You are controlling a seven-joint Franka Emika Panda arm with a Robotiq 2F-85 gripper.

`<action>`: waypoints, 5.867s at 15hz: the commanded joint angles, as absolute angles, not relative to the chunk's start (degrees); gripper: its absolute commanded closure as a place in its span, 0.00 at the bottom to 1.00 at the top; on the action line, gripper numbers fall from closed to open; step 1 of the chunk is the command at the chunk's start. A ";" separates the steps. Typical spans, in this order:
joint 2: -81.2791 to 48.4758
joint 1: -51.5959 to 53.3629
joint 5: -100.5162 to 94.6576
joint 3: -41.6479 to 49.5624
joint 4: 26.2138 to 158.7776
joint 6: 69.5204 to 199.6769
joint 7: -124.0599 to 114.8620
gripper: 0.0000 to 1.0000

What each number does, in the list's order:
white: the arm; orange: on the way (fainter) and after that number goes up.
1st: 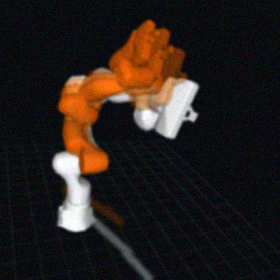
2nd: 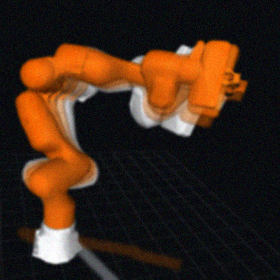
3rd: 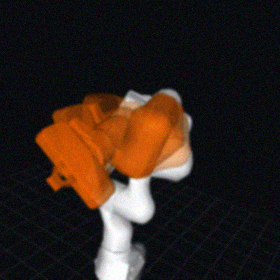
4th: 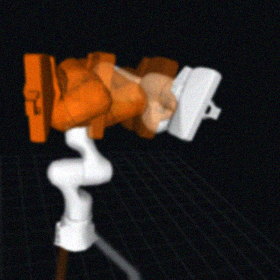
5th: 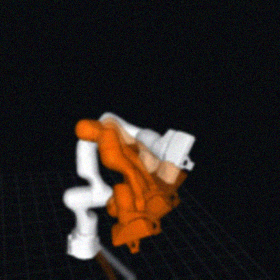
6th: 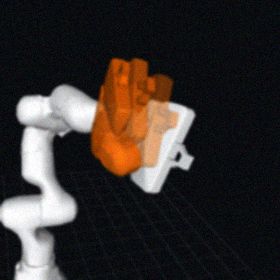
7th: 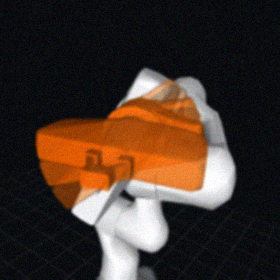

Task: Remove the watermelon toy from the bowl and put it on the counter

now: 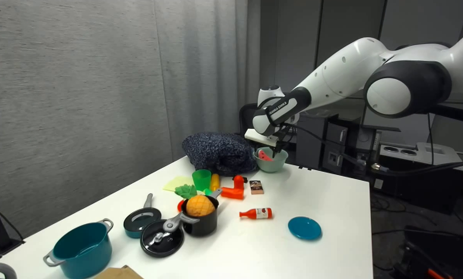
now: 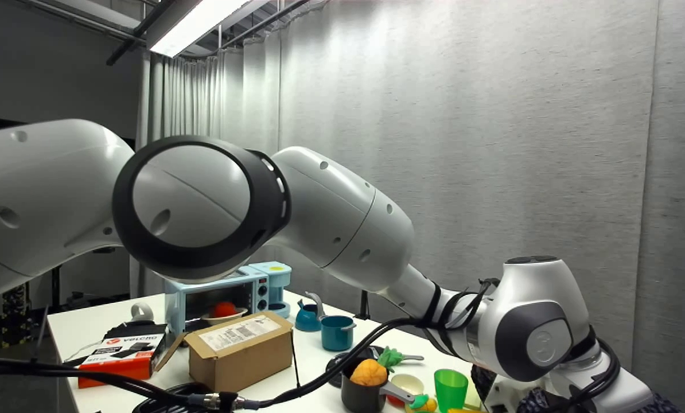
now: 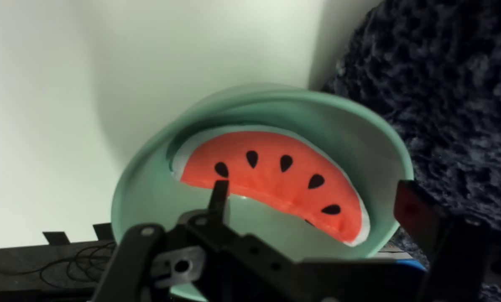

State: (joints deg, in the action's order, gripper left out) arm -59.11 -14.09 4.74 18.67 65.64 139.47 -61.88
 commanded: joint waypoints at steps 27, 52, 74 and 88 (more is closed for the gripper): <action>-69.74 -19.07 4.79 19.34 49.61 133.01 -68.68 0.89; -69.07 -22.98 5.52 14.39 45.92 123.21 -53.25 0.59; -70.53 -24.63 5.33 11.21 41.55 116.87 -49.25 0.00; -73.36 -25.04 4.34 12.76 40.04 118.11 -52.85 0.00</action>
State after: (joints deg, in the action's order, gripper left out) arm -70.77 -24.75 4.73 12.01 44.29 118.12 -51.23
